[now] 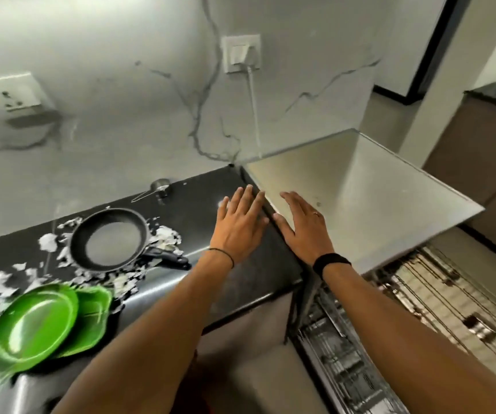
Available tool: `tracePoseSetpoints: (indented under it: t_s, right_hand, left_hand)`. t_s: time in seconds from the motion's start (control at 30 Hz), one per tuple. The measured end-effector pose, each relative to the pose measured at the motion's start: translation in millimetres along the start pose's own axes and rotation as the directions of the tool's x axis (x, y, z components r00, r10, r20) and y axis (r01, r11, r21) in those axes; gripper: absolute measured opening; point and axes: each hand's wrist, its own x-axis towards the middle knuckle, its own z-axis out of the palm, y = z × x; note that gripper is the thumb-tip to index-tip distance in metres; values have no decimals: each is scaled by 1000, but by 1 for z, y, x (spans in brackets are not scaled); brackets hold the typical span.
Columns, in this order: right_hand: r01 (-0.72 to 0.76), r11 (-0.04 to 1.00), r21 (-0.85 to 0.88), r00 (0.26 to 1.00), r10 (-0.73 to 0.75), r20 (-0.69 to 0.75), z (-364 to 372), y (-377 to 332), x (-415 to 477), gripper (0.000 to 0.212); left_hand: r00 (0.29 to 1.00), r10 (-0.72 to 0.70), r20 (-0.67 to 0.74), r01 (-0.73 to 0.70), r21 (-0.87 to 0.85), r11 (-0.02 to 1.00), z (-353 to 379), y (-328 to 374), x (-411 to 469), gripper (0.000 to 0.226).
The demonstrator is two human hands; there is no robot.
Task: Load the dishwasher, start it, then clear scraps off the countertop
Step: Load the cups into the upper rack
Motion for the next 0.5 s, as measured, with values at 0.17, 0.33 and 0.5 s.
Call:
tracePoseSetpoints:
  t_s: [0.17, 0.33, 0.5]
  right_hand:
    - [78, 996, 40, 994, -81, 75, 61, -59, 36, 57]
    - [139, 988, 72, 984, -146, 104, 109, -109, 59, 55]
    - [193, 980, 53, 966, -199, 166, 147, -136, 89, 57]
  left_hand:
    - [995, -101, -22, 102, 35, 994, -13, -92, -18, 61]
    - [977, -210, -36, 211, 50, 976, -23, -161, -35, 63]
    - [948, -316, -31, 318, 58, 946, -21, -206, -40, 68]
